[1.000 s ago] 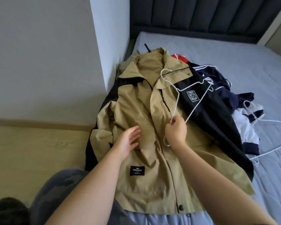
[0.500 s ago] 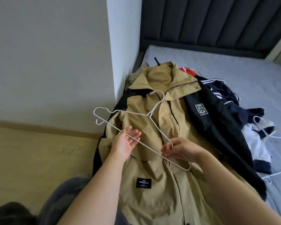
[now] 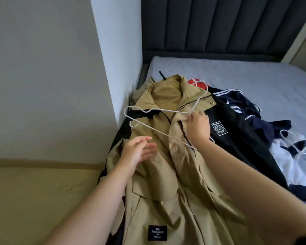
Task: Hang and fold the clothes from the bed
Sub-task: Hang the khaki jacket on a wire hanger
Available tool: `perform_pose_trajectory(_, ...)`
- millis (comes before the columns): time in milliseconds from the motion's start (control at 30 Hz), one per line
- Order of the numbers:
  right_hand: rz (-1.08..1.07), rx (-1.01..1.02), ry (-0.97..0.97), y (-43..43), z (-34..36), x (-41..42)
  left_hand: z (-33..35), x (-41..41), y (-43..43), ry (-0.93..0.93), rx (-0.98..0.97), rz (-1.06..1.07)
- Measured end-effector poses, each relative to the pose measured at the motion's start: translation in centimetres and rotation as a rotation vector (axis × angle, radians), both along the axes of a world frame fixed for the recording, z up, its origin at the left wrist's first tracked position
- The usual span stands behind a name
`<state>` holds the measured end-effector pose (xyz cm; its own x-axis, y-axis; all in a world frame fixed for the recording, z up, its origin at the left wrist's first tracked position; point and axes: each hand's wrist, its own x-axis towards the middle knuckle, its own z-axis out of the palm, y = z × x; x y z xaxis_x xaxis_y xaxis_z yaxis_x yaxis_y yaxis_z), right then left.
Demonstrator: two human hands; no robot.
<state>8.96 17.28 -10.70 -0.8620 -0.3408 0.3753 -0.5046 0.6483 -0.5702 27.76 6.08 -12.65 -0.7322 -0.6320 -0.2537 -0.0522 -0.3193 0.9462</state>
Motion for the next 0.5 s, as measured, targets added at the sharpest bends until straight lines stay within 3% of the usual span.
perform_pose_trajectory(67, -0.035, 0.092, -0.029, 0.3, -1.9, -3.8, -0.1, -1.2, -1.5, -0.049, -0.076, 0.07)
perform_pose_trajectory(200, -0.106, 0.244, -0.229, 2.0, -8.5, -6.8, -1.5, -4.6, -3.6, -0.07, -0.051, 0.144)
perform_pose_trajectory(433, -0.162, 0.367, -0.167, 2.0, -15.5, -7.4, -4.4, -11.7, -8.2, -0.03, 0.016, 0.256)
perform_pose_trajectory(500, -0.17, 0.392, -0.158, 1.9, -16.4, -7.7, -4.9, -13.7, -9.7, -0.123, -0.173, 0.17)
